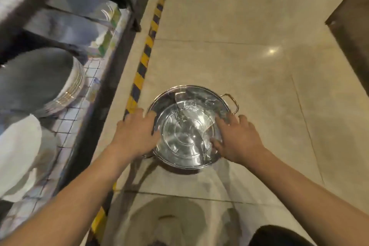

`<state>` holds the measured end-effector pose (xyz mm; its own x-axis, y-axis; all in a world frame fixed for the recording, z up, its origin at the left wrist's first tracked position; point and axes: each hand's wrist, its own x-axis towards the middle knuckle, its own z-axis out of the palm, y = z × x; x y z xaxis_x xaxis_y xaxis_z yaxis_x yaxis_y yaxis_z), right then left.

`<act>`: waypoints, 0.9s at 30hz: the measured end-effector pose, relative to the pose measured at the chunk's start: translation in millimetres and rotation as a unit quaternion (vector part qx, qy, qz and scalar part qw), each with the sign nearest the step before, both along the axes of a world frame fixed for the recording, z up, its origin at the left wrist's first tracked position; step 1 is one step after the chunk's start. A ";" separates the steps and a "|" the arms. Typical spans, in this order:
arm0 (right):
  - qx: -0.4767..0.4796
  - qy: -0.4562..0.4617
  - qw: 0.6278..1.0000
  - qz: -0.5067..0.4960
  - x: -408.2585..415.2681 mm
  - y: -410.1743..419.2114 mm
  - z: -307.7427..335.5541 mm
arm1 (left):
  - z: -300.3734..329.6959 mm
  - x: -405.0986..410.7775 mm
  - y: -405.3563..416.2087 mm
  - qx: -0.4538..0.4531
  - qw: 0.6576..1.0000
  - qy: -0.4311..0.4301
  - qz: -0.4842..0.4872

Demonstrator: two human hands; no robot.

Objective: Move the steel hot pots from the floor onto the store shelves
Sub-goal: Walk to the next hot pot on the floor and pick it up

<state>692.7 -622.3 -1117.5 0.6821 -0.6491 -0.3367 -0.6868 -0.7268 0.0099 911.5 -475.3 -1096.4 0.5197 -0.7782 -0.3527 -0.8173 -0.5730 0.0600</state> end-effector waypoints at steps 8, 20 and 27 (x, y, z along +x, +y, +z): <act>0.027 -0.007 0.999 -0.027 -7.7 9.5 -80.8 | -107.3 -13.8 25.8 -0.031 0.999 0.019 0.035; 0.069 0.078 0.993 -0.051 -27.5 63.7 -74.6 | -117.4 -9.9 39.5 -0.014 0.996 0.074 0.048; 0.123 0.115 0.985 -0.023 -27.3 104.9 -62.2 | -120.1 0.4 36.3 -0.019 0.995 0.081 0.060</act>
